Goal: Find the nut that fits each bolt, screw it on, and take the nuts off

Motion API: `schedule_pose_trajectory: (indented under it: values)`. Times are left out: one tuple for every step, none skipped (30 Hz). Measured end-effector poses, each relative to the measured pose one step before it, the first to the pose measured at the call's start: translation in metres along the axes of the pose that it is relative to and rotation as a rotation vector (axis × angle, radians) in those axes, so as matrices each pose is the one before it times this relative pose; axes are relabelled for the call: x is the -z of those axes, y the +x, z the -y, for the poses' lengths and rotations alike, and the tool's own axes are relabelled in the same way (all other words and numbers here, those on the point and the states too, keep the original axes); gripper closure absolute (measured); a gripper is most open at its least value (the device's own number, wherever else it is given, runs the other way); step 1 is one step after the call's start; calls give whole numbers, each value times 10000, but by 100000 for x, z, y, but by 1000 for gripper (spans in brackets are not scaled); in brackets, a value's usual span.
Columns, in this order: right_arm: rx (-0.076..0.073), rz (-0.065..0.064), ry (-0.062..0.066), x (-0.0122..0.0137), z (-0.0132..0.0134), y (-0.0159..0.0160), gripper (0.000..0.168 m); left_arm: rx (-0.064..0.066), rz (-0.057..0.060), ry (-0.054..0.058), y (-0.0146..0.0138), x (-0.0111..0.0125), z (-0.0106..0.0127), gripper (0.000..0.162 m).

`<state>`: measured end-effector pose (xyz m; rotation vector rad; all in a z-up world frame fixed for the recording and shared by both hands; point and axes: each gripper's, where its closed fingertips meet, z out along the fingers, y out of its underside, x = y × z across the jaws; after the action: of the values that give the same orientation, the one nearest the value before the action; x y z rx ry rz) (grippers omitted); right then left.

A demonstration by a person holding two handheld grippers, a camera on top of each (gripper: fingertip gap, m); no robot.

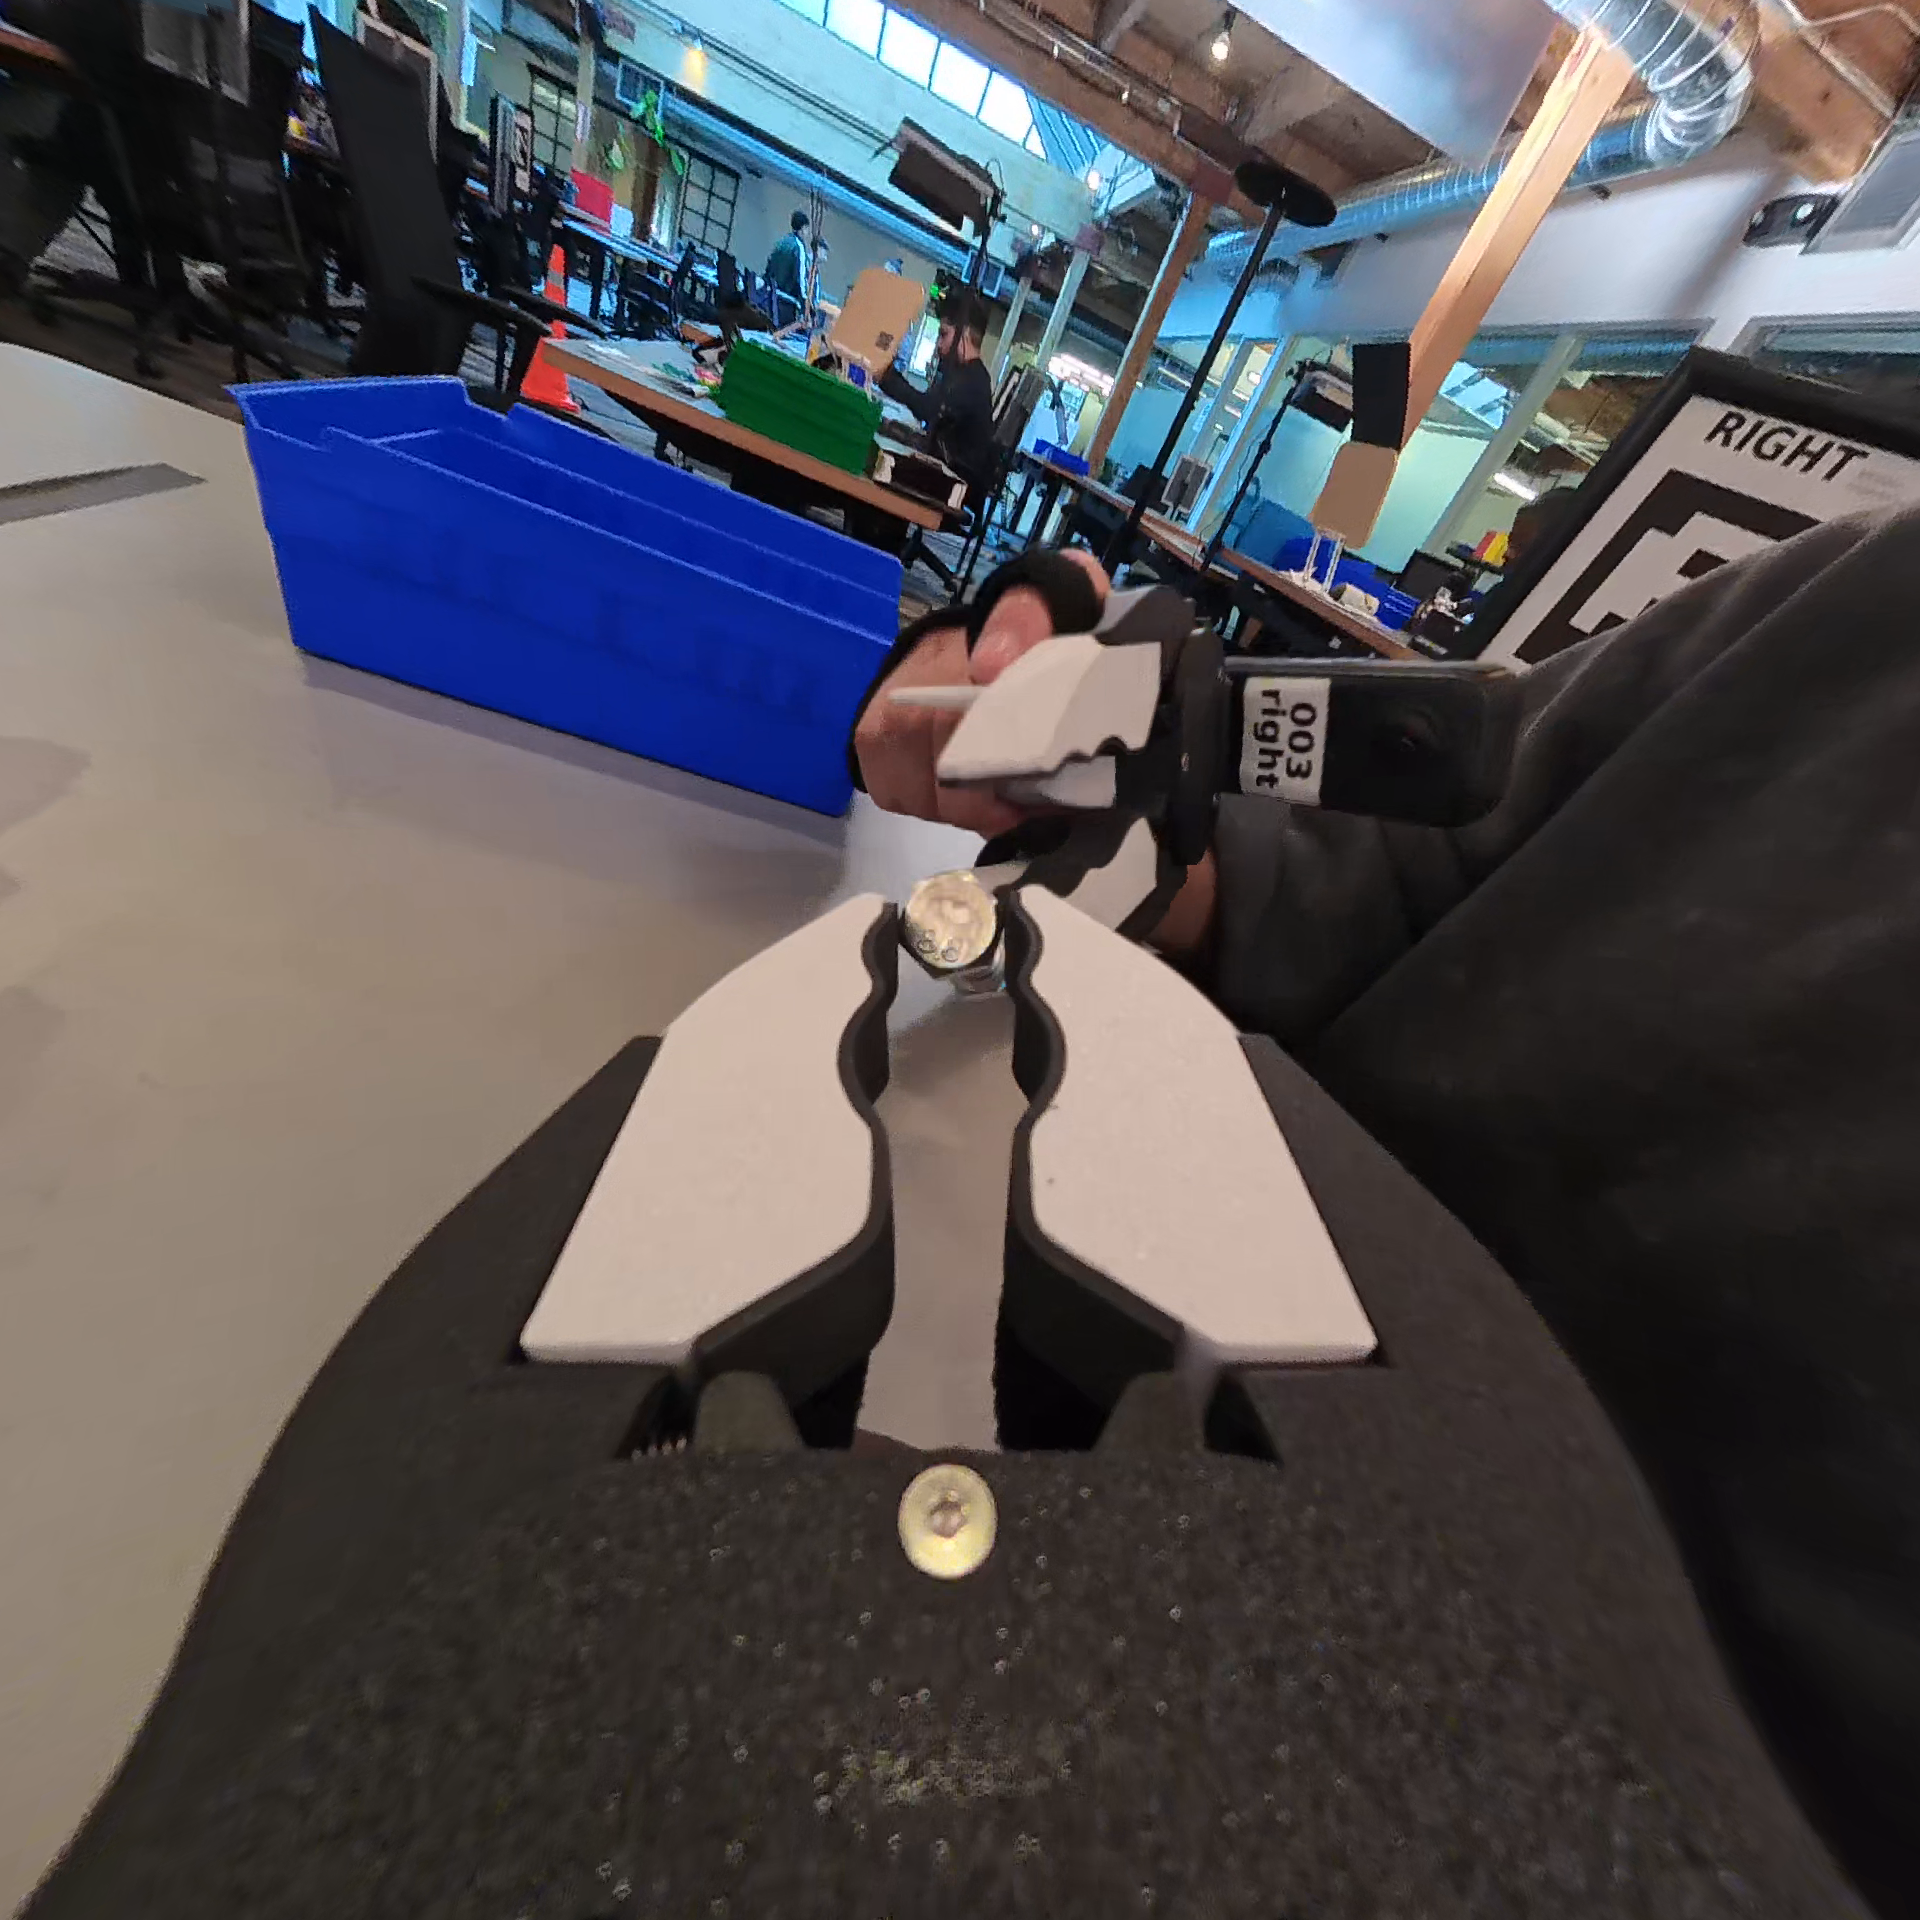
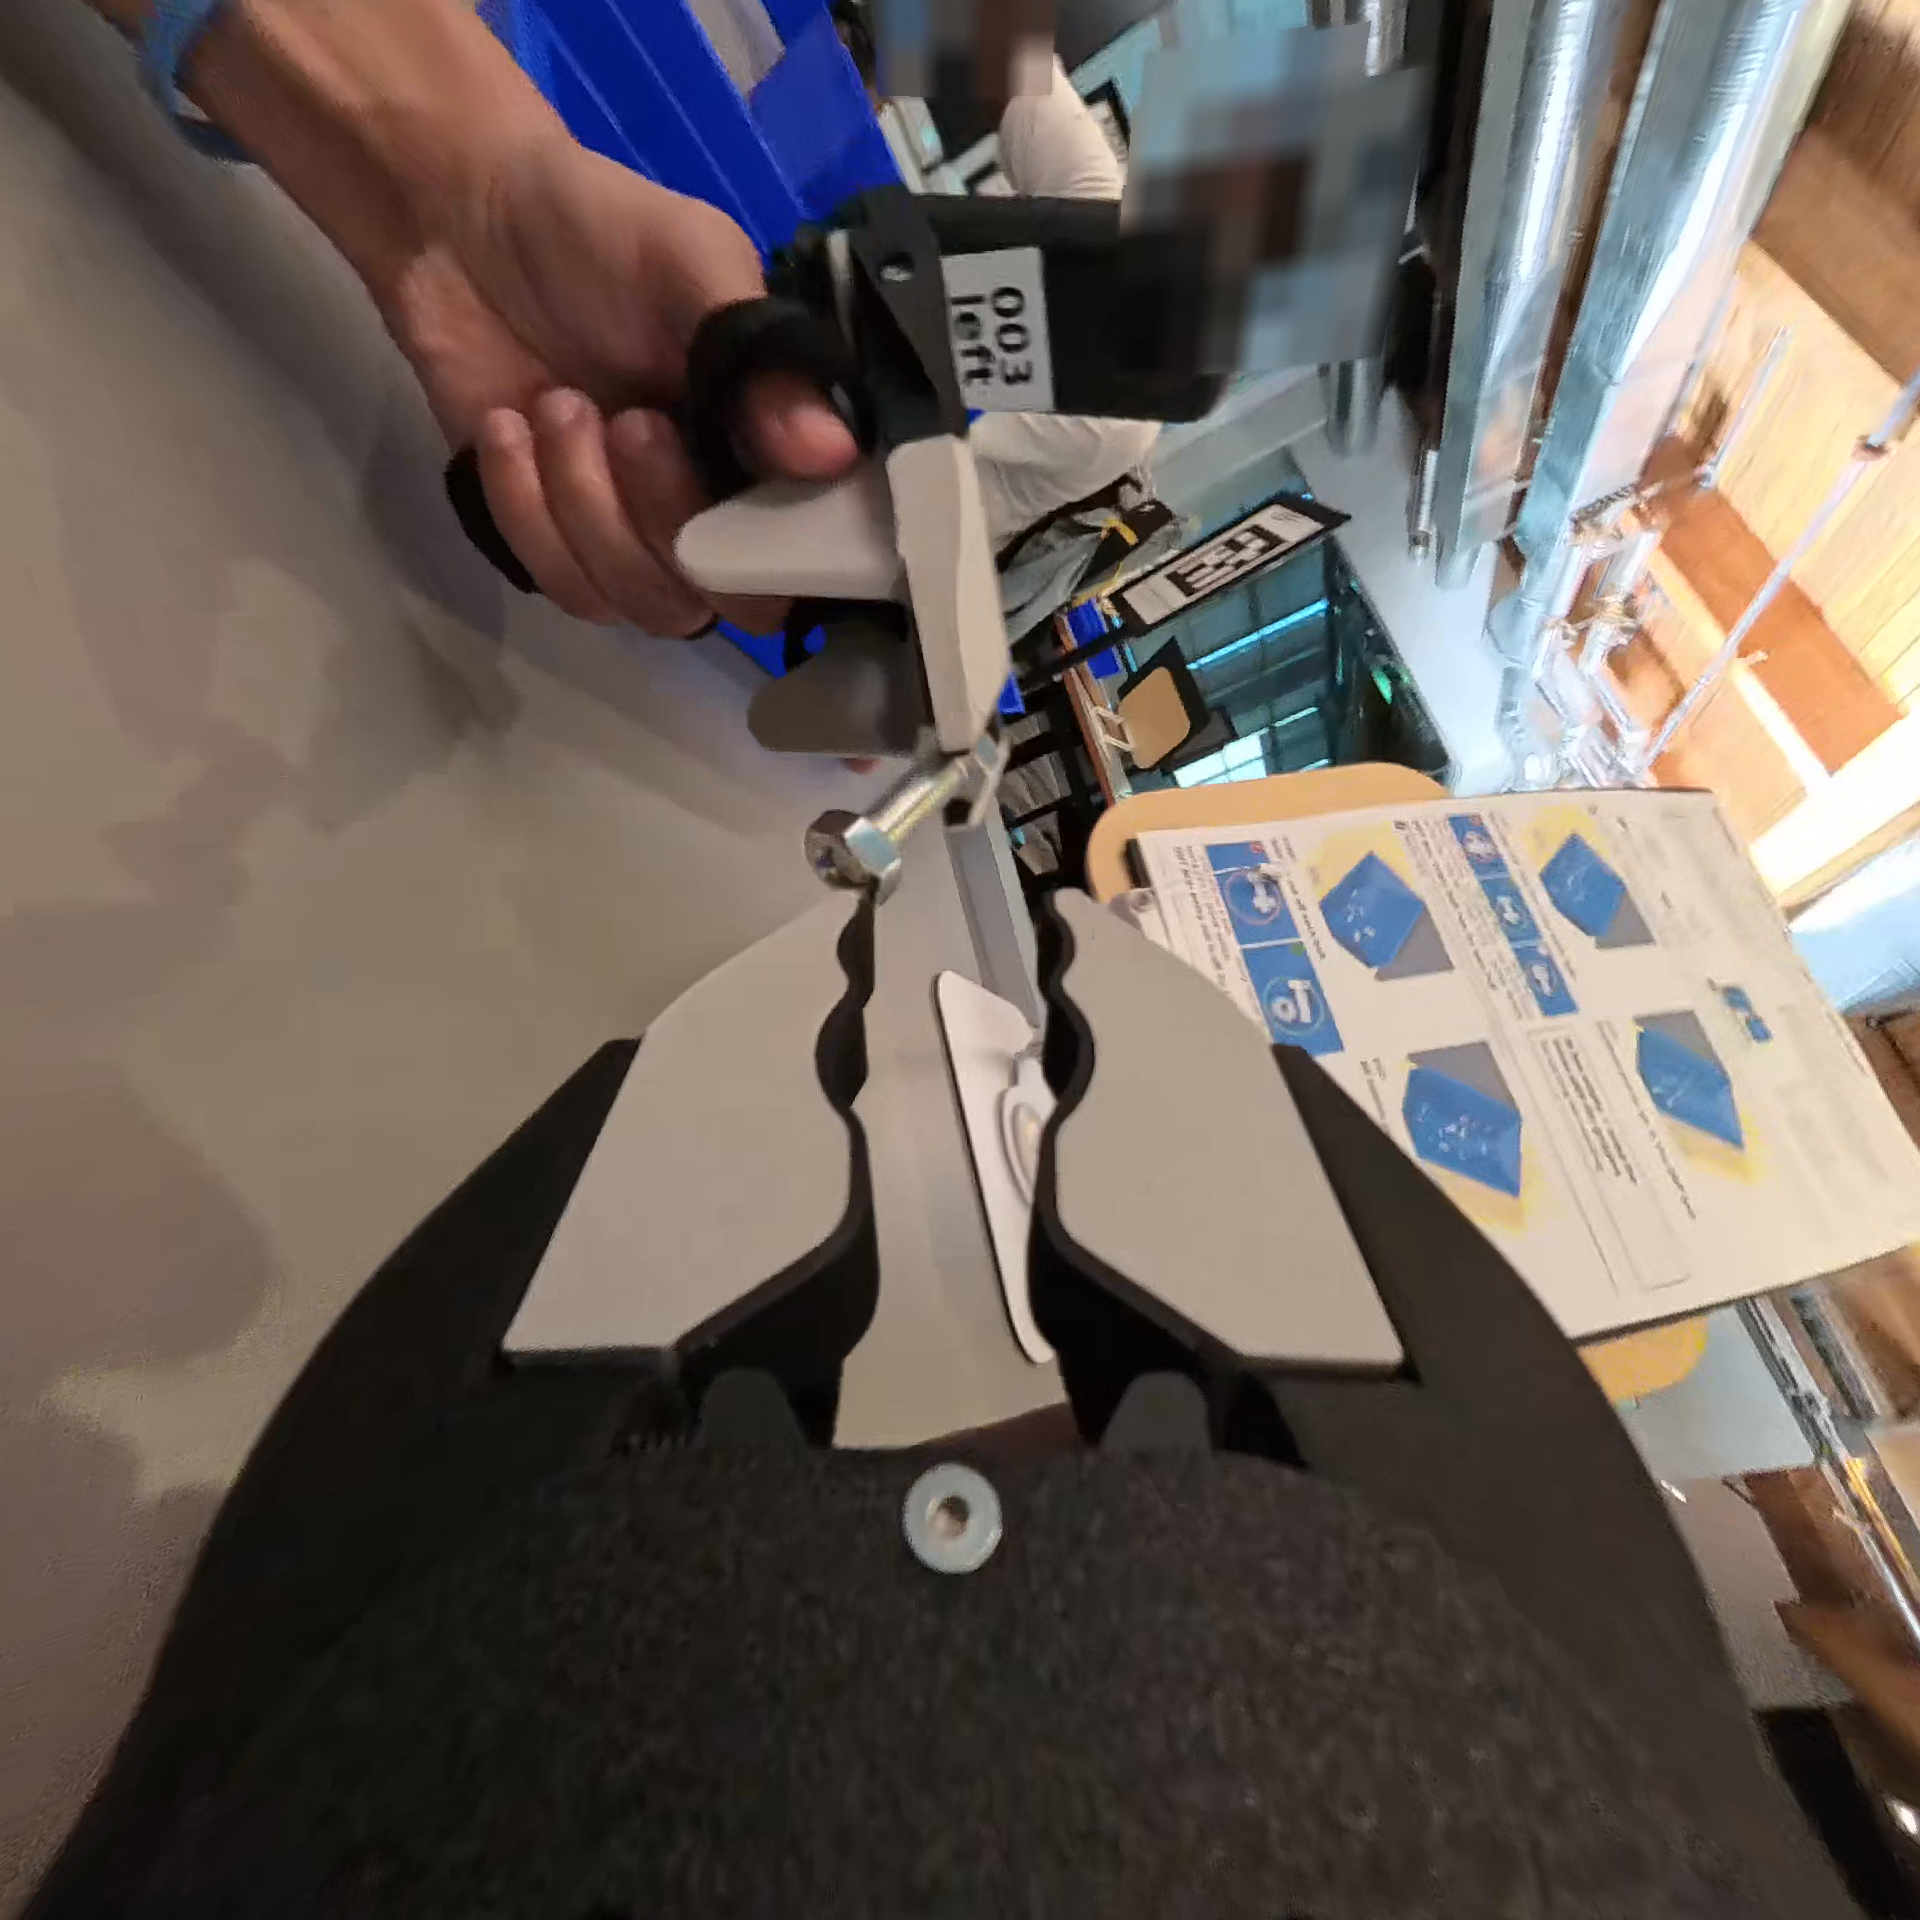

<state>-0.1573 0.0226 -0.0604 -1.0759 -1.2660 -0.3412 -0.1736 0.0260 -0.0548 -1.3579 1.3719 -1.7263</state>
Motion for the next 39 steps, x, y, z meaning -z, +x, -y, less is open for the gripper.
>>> schedule_pose_trajectory:
  values:
    - [103, 175, -44, -84, -63, -412, 142, 26, -77, 22, 133, -81, -7, 143]
    - [74, 91, -120, -118, -233, -274, 150, 46, -102, 17, 137, -22, 23, 143]
    - [30, 39, -114, -70, -220, -109, 155, 17, -76, -31, 111, -44, -50, 143]
    - [-146, 103, 150, 102, 148, -60, 159, -38, 24, -119, 1, -99, -196, 143]
    - [-421, 174, 258, 155, 330, 10, 164, -100, 152, -123, -147, -145, -221, 144]
    - [-551, 269, 161, 81, 241, -39, 168, -58, 130, -125, -129, -173, -244, 144]
    - [-508, 192, 243, 87, 311, 19, 168, 18, -6, -91, 16, -167, -197, 143]
    - [-492, 210, 112, 7, 87, -16, 168, 17, -40, 42, 53, -68, 8, 143]
    - [-341, 169, -52, -63, -255, 6, 168, 19, -51, 113, 66, 45, 143, 144]
    - [-364, 66, 131, 81, -133, 177, 168, 17, -18, 51, -1, 134, 135, 144]
    - [-570, 217, 288, 243, 105, 143, 162, -26, 87, 76, -128, 228, 201, 144]
    - [-591, 253, 176, 236, 15, 220, 156, -6, 44, 127, -84, 256, 286, 144]
    - [-429, 157, 139, 256, -35, 308, 151, 50, -41, 150, 13, 270, 330, 144]
    - [-306, 178, 125, 236, -70, 165, 145, 49, -5, 200, -26, 253, 397, 144]
    - [-127, 172, -33, 89, -263, -44, 137, 66, -20, 213, -21, 226, 401, 144]
    - [240, -41, -136, -88, -311, -112, 132, 106, -70, 179, 33, 170, 316, 144]
    - [413, -273, -178, -273, -207, -43, 130, 97, -2, 217, -66, 151, 321, 144]
    - [355, -460, -180, -408, 5, 84, 126, 108, 21, 227, -110, 104, 306, 144]
    - [376, -521, -36, -387, 366, 59, 127, 125, -55, 217, -3, 68, 277, 144]
    - [275, -737, -17, -325, 524, 344, 128, 131, -8, 281, -67, 57, 330, 144]
    - [242, -687, -20, -272, 562, 337, 129, 181, -46, 257, -57, 15, 258, 144]
    - [335, -482, 58, -206, 639, 59, 130, 213, -80, 191, -43, -12, 161, 144]
    - [368, -588, -170, -265, 251, 205, 134, 174, -4, 193, -131, -15, 137, 144]
    - [299, -7, -42, -258, 242, -502, 129, 178, -75, 136, -29, -18, 69, 144]
    - [197, 8, -18, -158, 94, -438, 130, 204, -98, 146, -6, -2, 119, 144]
    - [219, -114, -188, -190, -204, -172, 128, 151, -44, 165, -31, 7, 164, 144]
    - [206, -111, -33, -55, -23, -56, 127, 103, -76, 48, 40, -11, 31, 144]
    - [93, -196, -38, -19, 18, 165, 128, 33, 25, 27, -45, -35, -20, 144]
    - [45, -77, -90, -92, -14, 17, 127, 11, 18, 23, -27, -53, -36, 144]
    - [62, -148, 28, -51, 120, 107, 128, 69, -77, -9, 82, -82, -70, 144]
    - [69, -42, -40, -79, 53, -58, 131, 95, -43, 85, 14, -76, 30, 144]
    - [85, -101, -149, -147, -122, 5, 130, 127, -71, 75, 18, -66, 17, 144]
    - [129, -191, -31, -62, -18, 154, 132, 88, -38, 10, -17, -100, -80, 144]
    - [73, -205, -139, -84, -143, 265, 141, 51, -15, -2, -26, -112, -124, 144]
    - [-23, -126, -107, -56, -146, 254, 147, 53, -54, -68, 26, -130, -194, 144]
    - [-106, 39, 118, 110, 101, 84, 148, -13, -28, -24, 52, -81, -82, 144]
    - [-152, -13, 20, 98, -35, 188, 148, -37, -19, 4, 71, -25, 21, 144]
    - [-149, -3, 86, 169, 20, 240, 148, -67, -31, -70, 119, 2, -32, 144]
    - [-191, 5, 116, 188, 43, 286, 148, -111, -29, -94, 171, 12, -35, 144]
